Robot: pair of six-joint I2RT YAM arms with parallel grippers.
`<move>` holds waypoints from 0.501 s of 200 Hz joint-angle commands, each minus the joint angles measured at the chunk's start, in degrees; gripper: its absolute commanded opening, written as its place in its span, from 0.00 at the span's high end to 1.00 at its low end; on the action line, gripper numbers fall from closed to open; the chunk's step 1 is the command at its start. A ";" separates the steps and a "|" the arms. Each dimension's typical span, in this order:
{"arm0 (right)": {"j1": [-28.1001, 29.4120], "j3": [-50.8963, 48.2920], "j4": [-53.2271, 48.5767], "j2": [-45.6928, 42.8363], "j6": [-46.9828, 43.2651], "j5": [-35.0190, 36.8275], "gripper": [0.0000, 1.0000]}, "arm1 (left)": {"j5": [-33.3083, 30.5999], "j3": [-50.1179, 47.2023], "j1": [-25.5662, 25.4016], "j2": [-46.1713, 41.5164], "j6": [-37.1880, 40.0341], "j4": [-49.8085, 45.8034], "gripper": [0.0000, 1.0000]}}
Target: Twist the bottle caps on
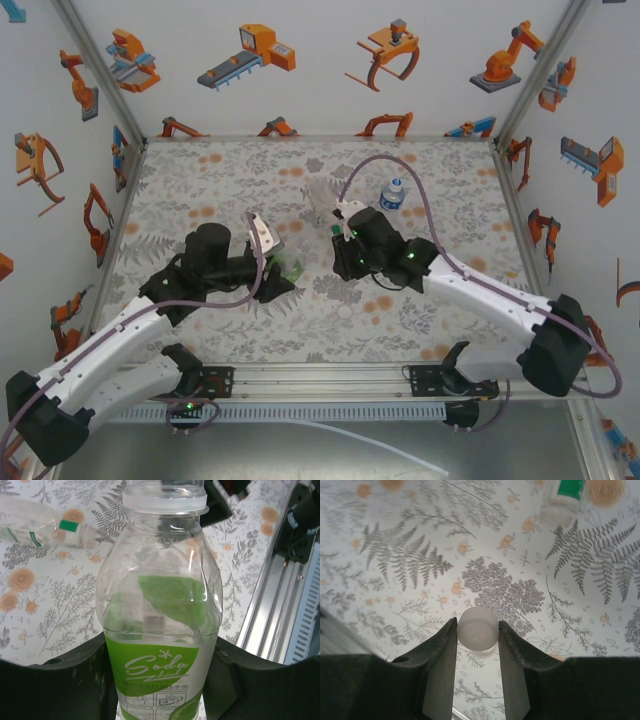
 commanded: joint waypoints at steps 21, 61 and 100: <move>0.25 3.62 -3.21 -8.68 -13.96 -13.86 0.79 | 5.50 2.03 -2.46 0.14 18.05 -6.76 1.00; 0.30 2.55 0.52 -16.76 -19.55 -23.35 0.87 | 3.68 3.62 -3.95 0.99 21.90 -10.23 1.00; 1.36 1.20 6.05 -19.90 -23.63 -30.22 0.93 | 2.31 6.01 -6.22 3.40 24.22 -13.65 1.00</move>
